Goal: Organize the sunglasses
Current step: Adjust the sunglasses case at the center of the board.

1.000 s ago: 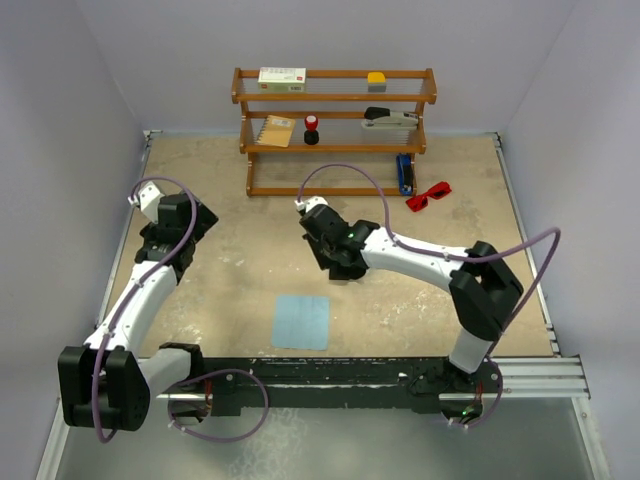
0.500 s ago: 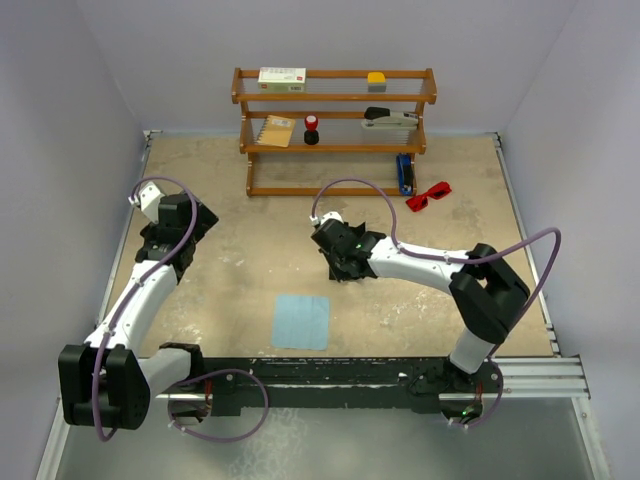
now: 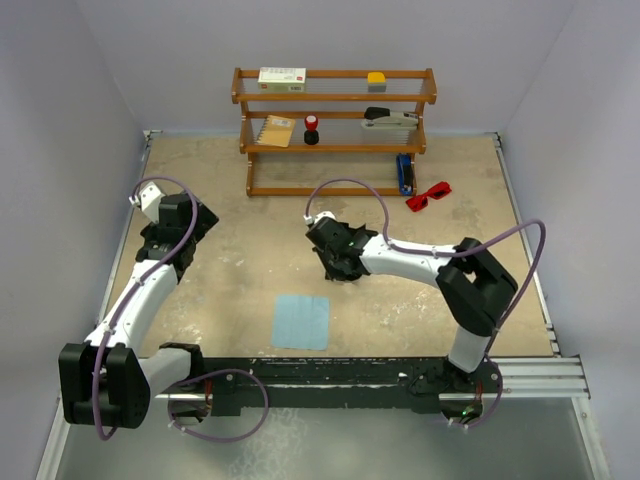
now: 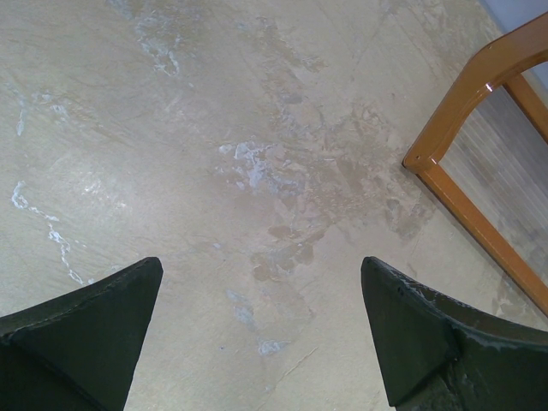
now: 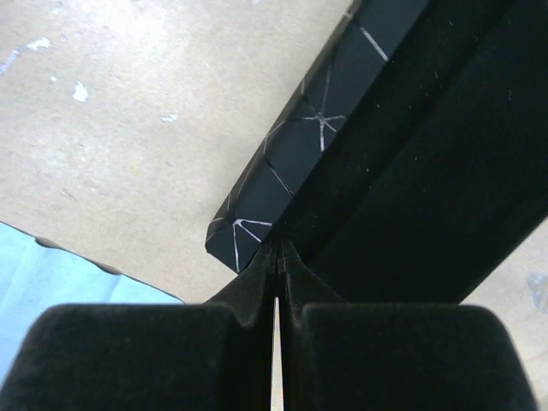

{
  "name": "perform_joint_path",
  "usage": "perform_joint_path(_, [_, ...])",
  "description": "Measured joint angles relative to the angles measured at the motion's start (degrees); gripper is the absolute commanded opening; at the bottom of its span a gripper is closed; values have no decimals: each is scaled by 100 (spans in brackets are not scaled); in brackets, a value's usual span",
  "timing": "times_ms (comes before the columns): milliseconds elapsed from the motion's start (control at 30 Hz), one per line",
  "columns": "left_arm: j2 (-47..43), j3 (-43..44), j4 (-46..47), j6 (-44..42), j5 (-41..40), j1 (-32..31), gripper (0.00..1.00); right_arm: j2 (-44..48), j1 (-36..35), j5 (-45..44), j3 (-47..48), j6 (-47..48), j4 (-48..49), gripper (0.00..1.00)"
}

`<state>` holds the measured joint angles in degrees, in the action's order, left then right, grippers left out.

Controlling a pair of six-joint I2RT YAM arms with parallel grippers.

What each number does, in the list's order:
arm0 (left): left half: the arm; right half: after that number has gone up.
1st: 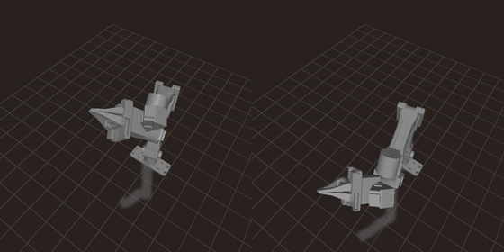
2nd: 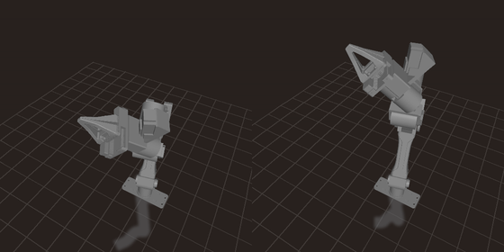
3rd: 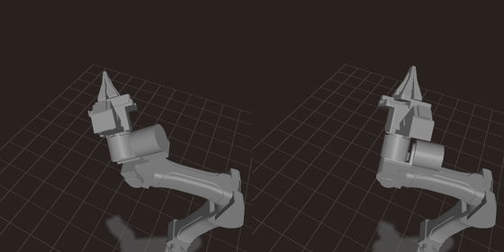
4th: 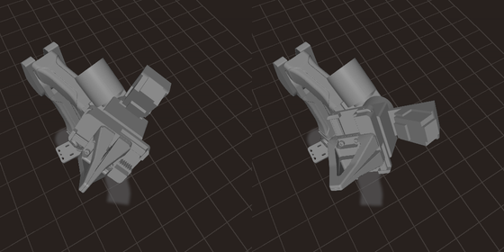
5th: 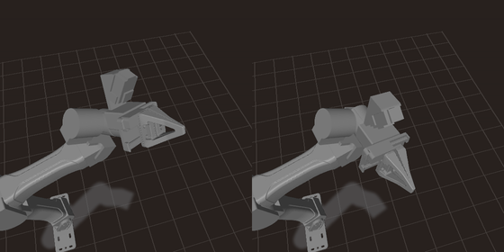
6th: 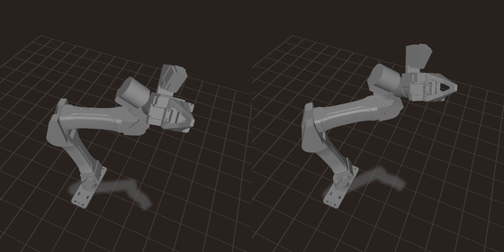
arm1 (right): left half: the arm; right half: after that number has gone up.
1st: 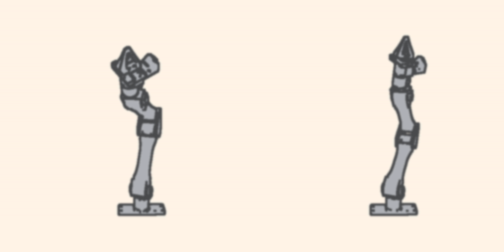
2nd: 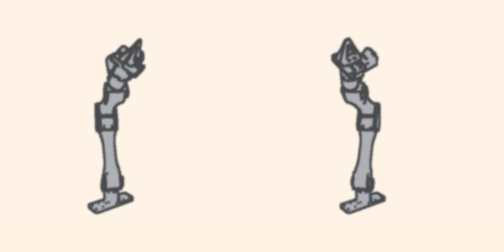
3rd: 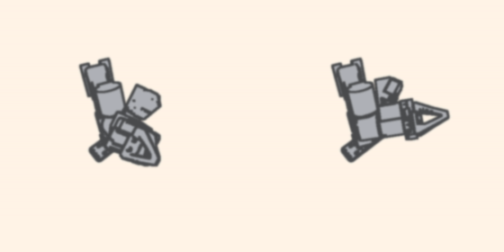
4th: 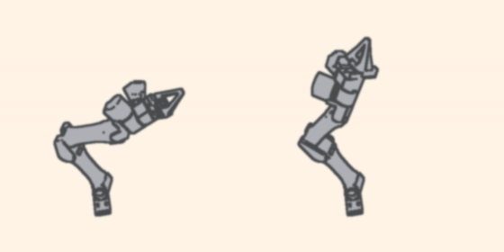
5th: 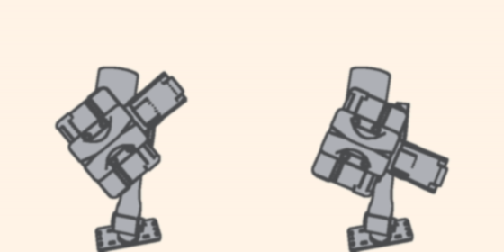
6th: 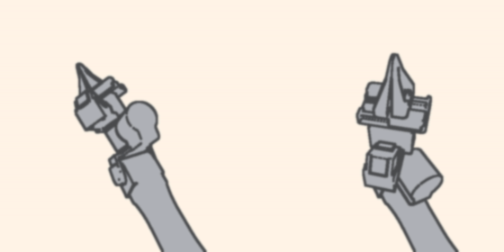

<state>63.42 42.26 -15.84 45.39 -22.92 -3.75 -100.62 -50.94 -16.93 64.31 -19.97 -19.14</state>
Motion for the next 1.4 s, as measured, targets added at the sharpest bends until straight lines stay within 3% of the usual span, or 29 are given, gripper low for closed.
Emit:
perform_joint_path(933, [-4, 0, -15, -70, -188, 0, 96, -2090, -13, 739, 2505, 179, 24, 0])
perform_joint_path(1400, [-4, 0, -33, -151, -315, 0, 96, -2911, 643, 765, 3711, 275, -2, 0])
